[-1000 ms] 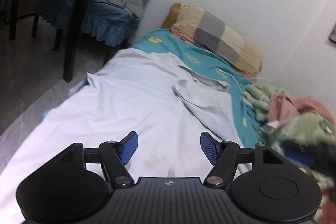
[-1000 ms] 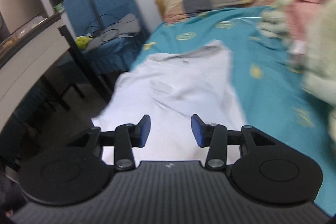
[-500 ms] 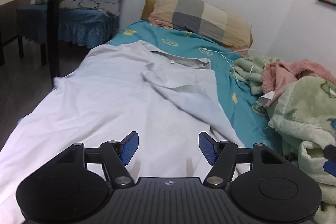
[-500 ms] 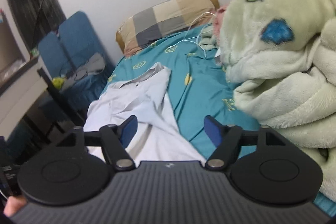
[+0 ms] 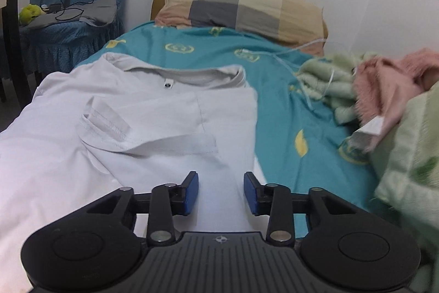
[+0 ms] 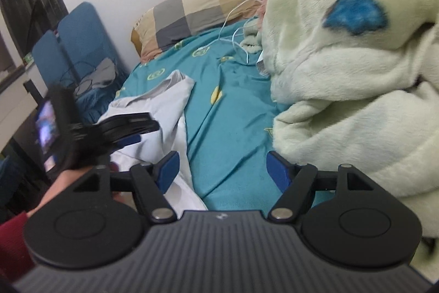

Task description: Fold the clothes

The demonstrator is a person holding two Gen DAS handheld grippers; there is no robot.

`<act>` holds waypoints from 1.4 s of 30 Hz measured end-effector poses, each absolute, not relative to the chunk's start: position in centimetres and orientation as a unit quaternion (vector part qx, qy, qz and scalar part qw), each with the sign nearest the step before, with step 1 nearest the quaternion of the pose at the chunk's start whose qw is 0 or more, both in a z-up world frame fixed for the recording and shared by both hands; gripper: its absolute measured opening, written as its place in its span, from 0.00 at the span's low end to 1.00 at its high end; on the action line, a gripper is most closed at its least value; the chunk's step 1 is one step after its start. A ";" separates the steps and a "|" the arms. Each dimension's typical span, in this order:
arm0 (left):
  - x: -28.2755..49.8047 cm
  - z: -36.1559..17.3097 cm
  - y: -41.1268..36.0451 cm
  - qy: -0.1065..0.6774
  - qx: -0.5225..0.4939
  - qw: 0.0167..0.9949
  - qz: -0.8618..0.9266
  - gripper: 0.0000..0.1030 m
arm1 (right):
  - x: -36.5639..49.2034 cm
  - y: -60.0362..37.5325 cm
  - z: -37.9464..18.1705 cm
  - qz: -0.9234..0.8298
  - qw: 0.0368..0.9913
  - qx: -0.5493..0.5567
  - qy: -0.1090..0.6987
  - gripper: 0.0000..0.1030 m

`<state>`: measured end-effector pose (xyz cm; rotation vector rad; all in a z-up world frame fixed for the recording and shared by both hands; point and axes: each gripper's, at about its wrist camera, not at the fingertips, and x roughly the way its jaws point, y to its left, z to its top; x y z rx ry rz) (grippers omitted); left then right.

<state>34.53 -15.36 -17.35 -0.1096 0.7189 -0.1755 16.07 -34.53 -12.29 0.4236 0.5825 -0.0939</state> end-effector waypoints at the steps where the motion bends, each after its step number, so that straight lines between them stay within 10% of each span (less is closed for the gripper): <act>1: 34.6 -17.8 -15.3 0.351 -0.051 0.931 -0.088 0.27 | 16.4 -34.6 -12.5 -0.044 0.934 0.210 0.287 0.70; 4: 34.2 -18.0 -14.5 0.339 -0.064 0.932 -0.111 0.02 | 16.9 -34.6 -12.9 -0.045 0.932 0.211 0.290 0.70; 14: 30.1 -11.7 -5.1 0.298 -0.196 0.920 -0.160 0.01 | 16.0 -34.7 -12.2 -0.044 0.930 0.227 0.286 0.70; 23: 33.1 -17.9 4.0 0.390 -0.256 0.884 -0.035 0.02 | 15.5 -34.3 -12.2 -0.035 0.927 0.225 0.298 0.70; 34: 23.9 -11.4 1.7 0.384 -0.203 0.893 -0.113 0.41 | 15.5 -34.3 -12.1 -0.005 0.923 0.238 0.304 0.70; 42: 8.8 -11.6 -5.1 0.449 -0.162 0.842 -0.252 0.45 | 12.0 -35.4 -9.8 -0.010 0.920 0.263 0.291 0.70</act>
